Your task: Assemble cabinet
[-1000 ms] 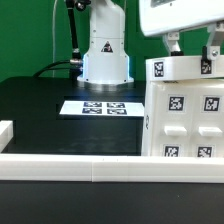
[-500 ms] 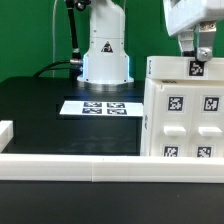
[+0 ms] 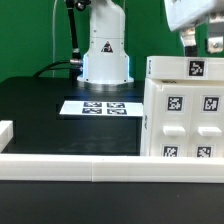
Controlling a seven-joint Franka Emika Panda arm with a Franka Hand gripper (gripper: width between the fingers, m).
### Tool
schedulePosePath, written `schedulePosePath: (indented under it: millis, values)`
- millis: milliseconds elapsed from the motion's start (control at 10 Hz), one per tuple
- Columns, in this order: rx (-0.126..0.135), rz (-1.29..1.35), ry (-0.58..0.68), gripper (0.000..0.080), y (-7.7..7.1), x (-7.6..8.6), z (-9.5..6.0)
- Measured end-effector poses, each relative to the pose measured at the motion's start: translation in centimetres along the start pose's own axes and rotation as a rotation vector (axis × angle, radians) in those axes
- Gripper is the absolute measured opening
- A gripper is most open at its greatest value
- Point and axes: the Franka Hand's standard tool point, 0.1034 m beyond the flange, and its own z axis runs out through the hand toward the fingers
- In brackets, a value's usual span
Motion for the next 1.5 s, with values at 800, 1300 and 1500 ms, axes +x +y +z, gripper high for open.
schedulePosePath:
  millis: [800, 1300, 1500]
  values:
    - [-0.032, -0.648, 0.017, 0.0797, 0.0, -0.8, -0.3]
    - [-0.100, -1.369, -0.019, 0.0797, -1.2, -1.1, -0.4]
    - [-0.101, -1.579, -0.029, 0.0797, -1.2, -1.0, -0.4]
